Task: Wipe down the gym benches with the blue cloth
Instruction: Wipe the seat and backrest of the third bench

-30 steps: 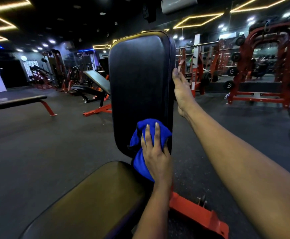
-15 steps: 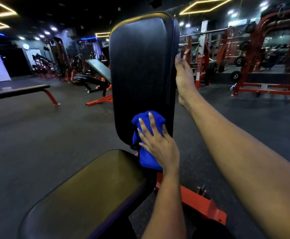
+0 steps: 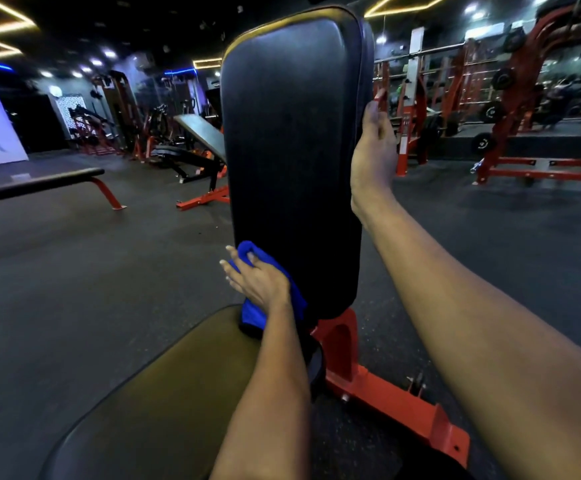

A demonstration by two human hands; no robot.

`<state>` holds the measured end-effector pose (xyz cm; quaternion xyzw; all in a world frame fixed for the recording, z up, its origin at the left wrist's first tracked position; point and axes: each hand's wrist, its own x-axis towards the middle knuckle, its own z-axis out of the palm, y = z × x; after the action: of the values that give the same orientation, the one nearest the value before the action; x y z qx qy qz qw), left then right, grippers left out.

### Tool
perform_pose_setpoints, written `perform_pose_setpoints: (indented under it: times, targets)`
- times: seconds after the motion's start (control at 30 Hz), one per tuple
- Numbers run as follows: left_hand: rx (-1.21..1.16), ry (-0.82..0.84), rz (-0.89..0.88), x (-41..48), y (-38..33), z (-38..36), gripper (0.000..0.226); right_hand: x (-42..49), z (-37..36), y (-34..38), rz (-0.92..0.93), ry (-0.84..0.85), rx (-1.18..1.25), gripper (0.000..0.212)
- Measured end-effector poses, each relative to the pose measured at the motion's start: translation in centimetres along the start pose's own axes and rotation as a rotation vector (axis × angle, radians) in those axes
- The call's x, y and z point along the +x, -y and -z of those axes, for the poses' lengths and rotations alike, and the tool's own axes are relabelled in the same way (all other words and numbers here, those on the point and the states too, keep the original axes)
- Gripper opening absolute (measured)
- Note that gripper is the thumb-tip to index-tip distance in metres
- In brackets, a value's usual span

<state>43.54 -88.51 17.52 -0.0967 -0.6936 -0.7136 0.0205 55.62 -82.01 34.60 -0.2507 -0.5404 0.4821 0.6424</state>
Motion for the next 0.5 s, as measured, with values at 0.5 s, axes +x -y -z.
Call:
perform_pose_setpoints:
  times: [0.5]
  targets:
    - [-0.028, -0.008, -0.025, -5.9, 0.1, -0.6, 0.048, -1.1, -0.5, 0.7, 0.046, -0.083, -0.056, 0.058]
